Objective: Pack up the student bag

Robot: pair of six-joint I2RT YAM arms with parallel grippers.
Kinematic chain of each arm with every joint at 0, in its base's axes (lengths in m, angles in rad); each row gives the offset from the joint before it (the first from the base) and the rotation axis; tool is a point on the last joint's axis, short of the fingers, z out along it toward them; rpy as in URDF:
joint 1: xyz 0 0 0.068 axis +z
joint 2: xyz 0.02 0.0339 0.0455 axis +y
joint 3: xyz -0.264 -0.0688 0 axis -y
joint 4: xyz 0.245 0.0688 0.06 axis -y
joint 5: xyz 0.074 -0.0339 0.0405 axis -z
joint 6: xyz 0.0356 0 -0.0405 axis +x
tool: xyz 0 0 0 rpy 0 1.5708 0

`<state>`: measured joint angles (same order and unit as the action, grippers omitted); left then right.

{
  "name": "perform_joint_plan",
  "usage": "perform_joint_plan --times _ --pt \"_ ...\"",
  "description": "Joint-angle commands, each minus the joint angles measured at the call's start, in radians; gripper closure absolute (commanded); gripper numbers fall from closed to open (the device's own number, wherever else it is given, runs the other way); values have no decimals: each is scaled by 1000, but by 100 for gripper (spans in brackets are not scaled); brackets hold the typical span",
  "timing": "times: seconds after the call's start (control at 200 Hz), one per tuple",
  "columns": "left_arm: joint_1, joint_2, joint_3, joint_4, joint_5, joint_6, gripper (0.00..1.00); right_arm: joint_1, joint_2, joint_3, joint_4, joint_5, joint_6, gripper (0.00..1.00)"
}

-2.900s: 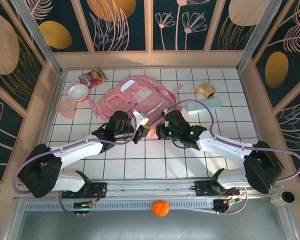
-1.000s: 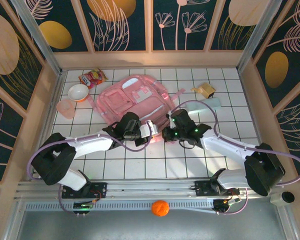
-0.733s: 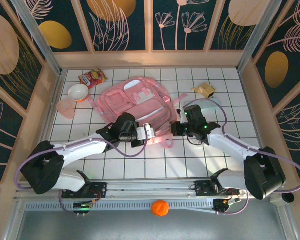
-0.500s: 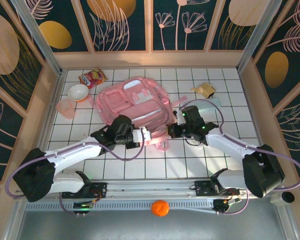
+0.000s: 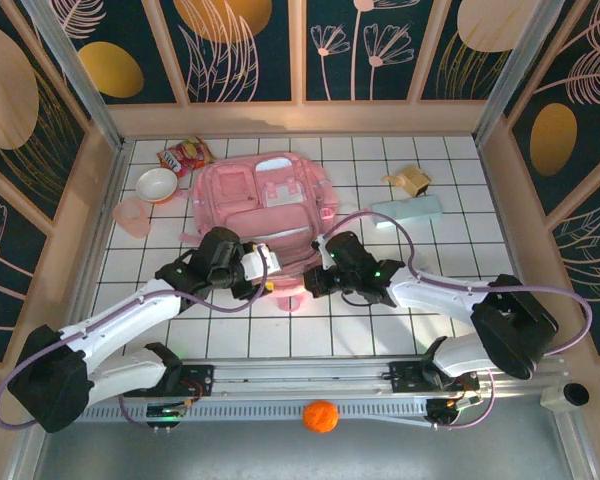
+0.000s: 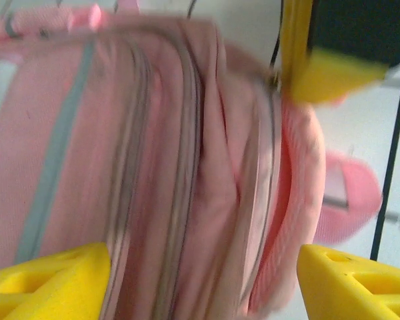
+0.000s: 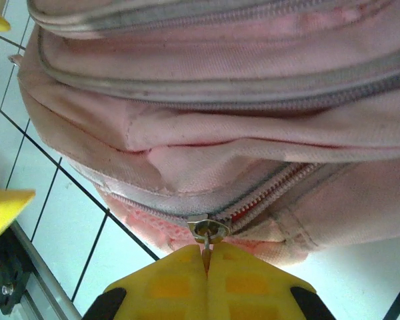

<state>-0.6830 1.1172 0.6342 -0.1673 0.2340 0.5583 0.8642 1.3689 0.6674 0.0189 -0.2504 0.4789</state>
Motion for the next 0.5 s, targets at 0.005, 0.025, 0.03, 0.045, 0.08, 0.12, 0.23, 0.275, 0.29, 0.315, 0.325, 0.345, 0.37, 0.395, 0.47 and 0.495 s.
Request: perform_joint_plan --times 0.005,0.025,0.03,0.045,0.08,0.12,0.23,0.275,0.29,0.315,0.325,0.345,0.37,0.395,0.47,0.495 --pt "-60 62 10 174 59 -87 28 8 0 39 -2 11 9 100" --pt "-64 83 17 177 54 -86 28 7 -1 39 -3 10 8 100" --pt "-65 88 19 178 53 -85 28 8 -1 39 -3 10 8 100" --pt "-65 106 26 178 50 -84 29 7 -2 38 -3 8 7 100" --pt "-68 147 44 180 40 -83 30 8 -5 37 -4 7 7 100" --pt "-68 189 63 177 36 -78 31 7 -11 36 -3 7 6 100" --pt "-73 281 102 155 35 -40 36 7 -27 29 -9 12 4 100" --pt "-73 303 109 143 29 -24 45 7 -35 26 -14 20 3 100" --pt "-72 307 111 139 27 -19 51 7 -37 26 -18 26 3 100" --pt "-73 310 111 130 29 -10 61 4 -41 23 -25 36 5 100" --pt "-74 309 111 128 32 -7 66 4 -43 23 -28 42 6 100" --pt "-73 306 110 126 37 -3 75 1 -45 20 -34 52 7 100" --pt "-72 296 105 127 47 1 83 -7 -46 16 -42 63 10 100" --pt "-73 282 95 131 61 5 90 -19 -47 11 -52 72 12 100" --pt "-73 232 54 148 115 21 100 -87 -42 -12 -69 89 19 100" --pt "-73 210 41 153 127 24 100 -116 -41 -20 -67 88 21 100"
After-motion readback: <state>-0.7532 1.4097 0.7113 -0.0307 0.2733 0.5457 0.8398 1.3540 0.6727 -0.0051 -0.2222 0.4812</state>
